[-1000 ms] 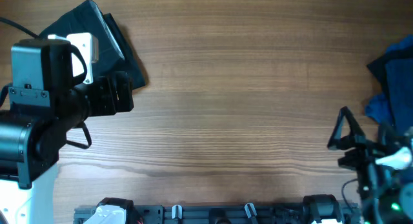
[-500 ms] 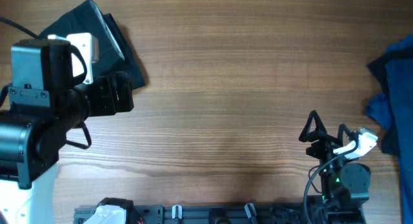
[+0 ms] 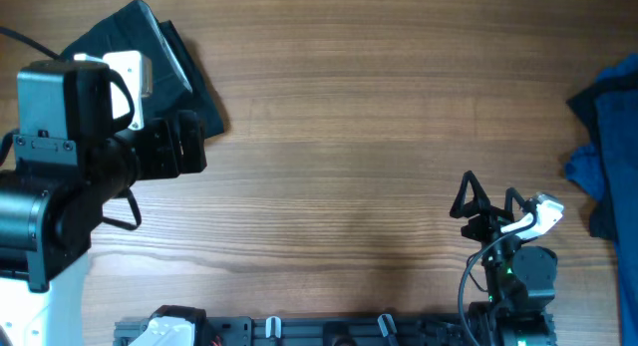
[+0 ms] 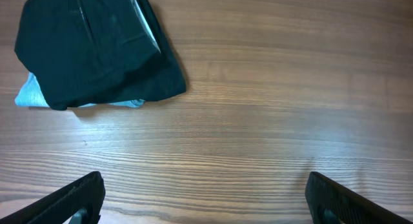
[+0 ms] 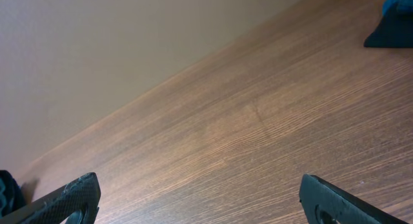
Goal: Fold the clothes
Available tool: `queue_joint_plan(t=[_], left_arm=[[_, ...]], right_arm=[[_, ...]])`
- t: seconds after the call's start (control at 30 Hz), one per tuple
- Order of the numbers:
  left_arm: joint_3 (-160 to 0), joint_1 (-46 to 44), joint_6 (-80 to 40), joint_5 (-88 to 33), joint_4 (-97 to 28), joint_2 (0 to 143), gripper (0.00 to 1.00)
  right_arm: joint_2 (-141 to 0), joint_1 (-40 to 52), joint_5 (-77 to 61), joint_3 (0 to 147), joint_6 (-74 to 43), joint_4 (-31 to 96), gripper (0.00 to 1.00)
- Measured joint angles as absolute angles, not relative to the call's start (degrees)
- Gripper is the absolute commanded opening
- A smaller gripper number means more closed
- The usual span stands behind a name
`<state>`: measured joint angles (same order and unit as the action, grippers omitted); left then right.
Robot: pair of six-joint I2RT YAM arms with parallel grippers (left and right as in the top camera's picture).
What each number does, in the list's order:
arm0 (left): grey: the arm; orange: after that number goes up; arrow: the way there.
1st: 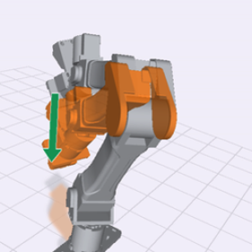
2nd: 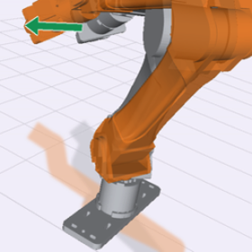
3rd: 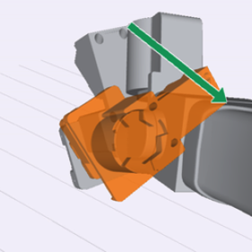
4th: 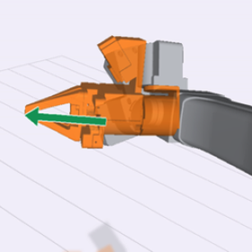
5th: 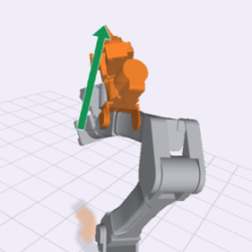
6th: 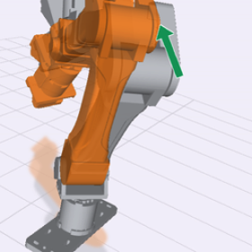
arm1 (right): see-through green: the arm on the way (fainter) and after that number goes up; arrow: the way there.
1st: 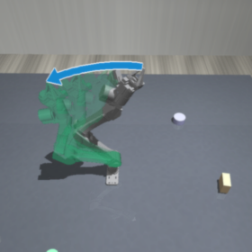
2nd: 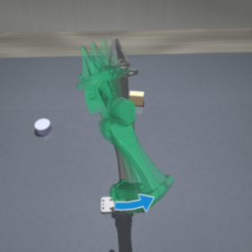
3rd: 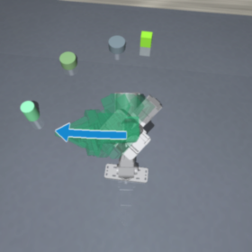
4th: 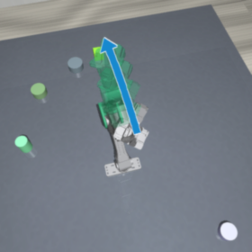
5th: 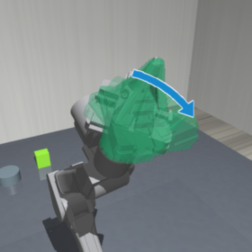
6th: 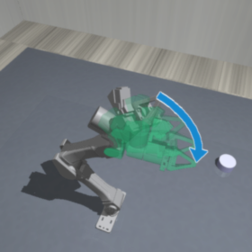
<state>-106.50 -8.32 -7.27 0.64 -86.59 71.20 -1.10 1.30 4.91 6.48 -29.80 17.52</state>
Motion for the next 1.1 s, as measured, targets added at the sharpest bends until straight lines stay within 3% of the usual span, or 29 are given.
queue_joint_plan(t=[0.57, 0.83, 0.93, 1.1], left_arm=[[-106.5, -8.3, -7.4, 0.9, -85.6, 71.1, 1.0], [-99.6, -8.3, -10.0, 1.0, -59.1, 66.0, 1.0], [-88.0, -8.3, -10.2, 1.0, -41.9, 59.2, 1.0], [-69.7, -8.3, -10.0, 1.0, -29.6, 46.1, 1.0]], right_arm=[[-1.1, 1.3, 4.9, 6.5, -29.8, 17.5, 1.0], [-1.1, 1.3, 4.9, 6.5, -29.8, 17.5, 1.0], [-1.1, 1.3, 4.9, 6.5, -30.0, 17.5, 1.0], [-1.0, 1.3, 4.8, 6.5, -30.0, 17.5, 1.0]])
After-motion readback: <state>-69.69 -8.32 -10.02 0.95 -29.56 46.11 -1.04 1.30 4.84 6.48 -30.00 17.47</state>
